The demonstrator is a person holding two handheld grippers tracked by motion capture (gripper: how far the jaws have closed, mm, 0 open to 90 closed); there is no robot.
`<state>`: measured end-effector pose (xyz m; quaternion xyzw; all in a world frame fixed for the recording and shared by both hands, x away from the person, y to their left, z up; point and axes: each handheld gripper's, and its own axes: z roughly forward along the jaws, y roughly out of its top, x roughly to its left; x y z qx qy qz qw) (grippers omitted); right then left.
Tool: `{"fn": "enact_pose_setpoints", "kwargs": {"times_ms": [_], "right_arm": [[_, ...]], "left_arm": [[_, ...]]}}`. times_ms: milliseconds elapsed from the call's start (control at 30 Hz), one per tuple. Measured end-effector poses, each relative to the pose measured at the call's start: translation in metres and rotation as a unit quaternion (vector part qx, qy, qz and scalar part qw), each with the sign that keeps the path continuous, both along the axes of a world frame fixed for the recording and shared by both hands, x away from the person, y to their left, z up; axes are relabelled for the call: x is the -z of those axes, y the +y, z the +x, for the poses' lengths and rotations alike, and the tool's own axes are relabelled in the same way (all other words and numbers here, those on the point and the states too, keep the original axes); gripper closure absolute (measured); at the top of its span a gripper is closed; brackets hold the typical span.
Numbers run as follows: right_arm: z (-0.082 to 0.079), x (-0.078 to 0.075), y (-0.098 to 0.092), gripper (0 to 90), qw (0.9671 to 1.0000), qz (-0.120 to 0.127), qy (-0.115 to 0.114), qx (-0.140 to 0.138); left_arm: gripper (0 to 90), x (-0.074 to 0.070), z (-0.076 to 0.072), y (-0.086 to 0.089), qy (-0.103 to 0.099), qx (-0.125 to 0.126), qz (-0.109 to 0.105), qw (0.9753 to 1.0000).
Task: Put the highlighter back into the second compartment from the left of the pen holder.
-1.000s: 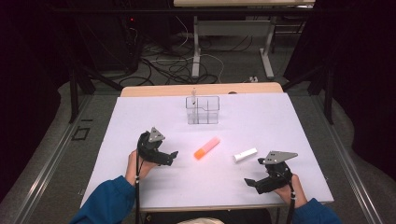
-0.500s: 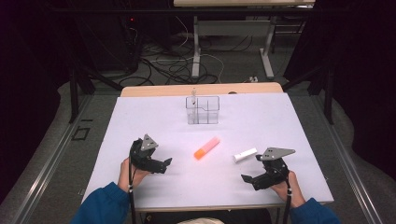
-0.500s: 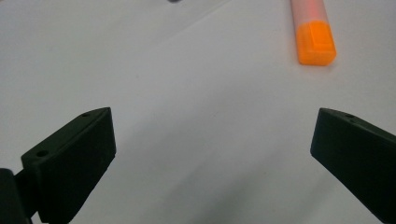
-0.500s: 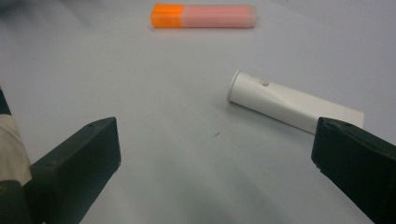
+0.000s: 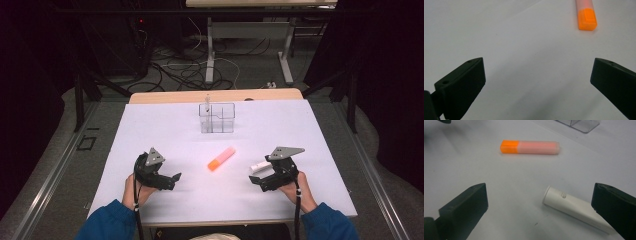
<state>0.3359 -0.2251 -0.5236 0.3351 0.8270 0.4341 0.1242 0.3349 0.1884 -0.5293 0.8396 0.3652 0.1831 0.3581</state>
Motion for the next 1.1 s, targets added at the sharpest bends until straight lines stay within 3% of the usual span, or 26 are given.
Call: {"fn": "enact_pose_setpoints", "kwargs": {"times_ms": [167, 367, 600, 733, 867, 933, 967, 1100], "right_arm": [[0.012, -0.004, 0.007, 7.3, 1.0, 0.005, -0.005, 0.006], [0.03, -0.011, 0.017, 27.6, 0.9996, 0.008, -0.017, 0.02], [0.055, -0.012, 0.035, 68.7, 0.9994, 0.008, -0.023, 0.023], [0.067, -0.01, 0.044, 87.5, 0.9994, -0.005, -0.01, 0.033], [0.08, -0.006, 0.054, 90.0, 0.999, -0.01, 0.006, 0.043], [0.086, -0.002, 0.06, 90.0, 0.9989, -0.016, 0.003, 0.044], [0.089, -0.003, 0.063, 90.0, 0.9985, -0.032, 0.019, 0.039], [0.099, 0.007, 0.078, 90.0, 0.9974, -0.05, 0.029, 0.044]], "left_arm": [[0.0, 0.0, -0.003, 0.002, 0.004, 0.0, -0.001, 1.0], [0.0, 0.001, -0.003, 0.002, 0.002, 0.001, -0.005, 1.0], [0.0, 0.001, -0.003, 0.001, 0.002, 0.001, -0.008, 1.0], [0.0, 0.002, -0.003, 0.001, -0.001, 0.003, -0.008, 1.0], [0.0, 0.002, -0.003, 0.0, -0.003, 0.002, -0.006, 1.0], [0.0, 0.002, -0.003, 0.0, -0.004, 0.003, -0.006, 1.0], [0.0, 0.002, -0.003, 0.0, -0.004, 0.003, -0.006, 1.0], [0.0, 0.001, -0.003, 0.0, -0.005, 0.004, -0.003, 1.0]]}}
